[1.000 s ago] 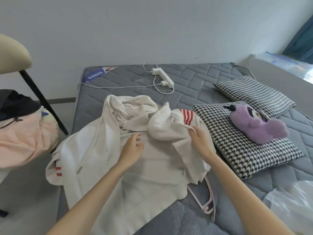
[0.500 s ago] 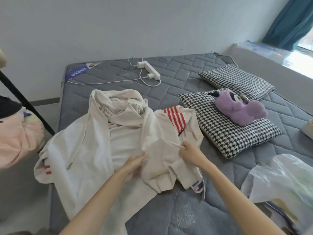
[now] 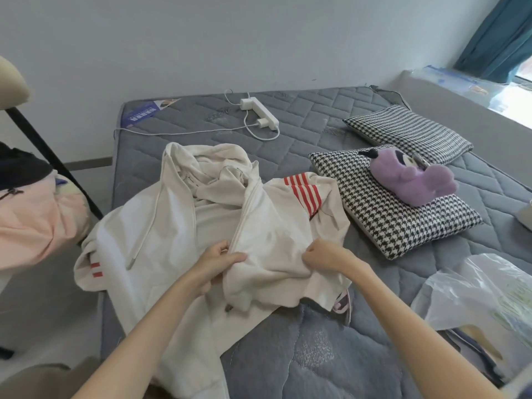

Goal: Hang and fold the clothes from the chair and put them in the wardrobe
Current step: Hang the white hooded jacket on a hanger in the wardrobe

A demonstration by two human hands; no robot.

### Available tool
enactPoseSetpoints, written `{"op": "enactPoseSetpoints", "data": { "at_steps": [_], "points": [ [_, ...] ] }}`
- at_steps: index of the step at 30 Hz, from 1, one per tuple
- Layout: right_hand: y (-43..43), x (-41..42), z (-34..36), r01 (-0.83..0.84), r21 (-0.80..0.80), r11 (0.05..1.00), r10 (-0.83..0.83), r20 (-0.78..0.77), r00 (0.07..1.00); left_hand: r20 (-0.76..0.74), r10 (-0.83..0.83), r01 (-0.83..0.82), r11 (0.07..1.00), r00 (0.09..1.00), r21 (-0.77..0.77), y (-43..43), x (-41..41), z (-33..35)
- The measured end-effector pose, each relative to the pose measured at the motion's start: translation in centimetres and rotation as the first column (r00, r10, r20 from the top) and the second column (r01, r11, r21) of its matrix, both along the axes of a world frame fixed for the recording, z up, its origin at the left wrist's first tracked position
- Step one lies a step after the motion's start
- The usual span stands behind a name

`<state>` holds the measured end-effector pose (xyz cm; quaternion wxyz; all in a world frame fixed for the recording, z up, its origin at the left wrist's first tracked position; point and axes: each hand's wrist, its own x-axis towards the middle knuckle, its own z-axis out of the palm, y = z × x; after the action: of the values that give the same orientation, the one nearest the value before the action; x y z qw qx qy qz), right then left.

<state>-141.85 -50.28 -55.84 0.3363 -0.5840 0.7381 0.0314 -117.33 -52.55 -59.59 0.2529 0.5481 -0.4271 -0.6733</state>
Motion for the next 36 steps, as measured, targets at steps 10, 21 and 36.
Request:
{"op": "enactPoseSetpoints", "data": {
  "at_steps": [10,21,36],
  "points": [
    [3.3,3.4,-2.7,-0.246,0.339,0.908,0.341,-0.254,0.905,0.093,-0.509,0.459,0.829,0.856,0.319,5.6,3.0,-3.8],
    [-0.9,4.5,-3.1,0.071,-0.258,0.964,-0.051,0.084,0.995,0.322,-0.244,0.225,0.97,0.915,0.097,3.4,3.2,-2.9],
    [-16.3,7.1,-4.2,0.585,0.065,0.808,-0.45,0.709,0.543,0.33,-0.222,0.245,0.969,0.917,-0.028,-2.7,1.6,-3.7]
  ]
}}
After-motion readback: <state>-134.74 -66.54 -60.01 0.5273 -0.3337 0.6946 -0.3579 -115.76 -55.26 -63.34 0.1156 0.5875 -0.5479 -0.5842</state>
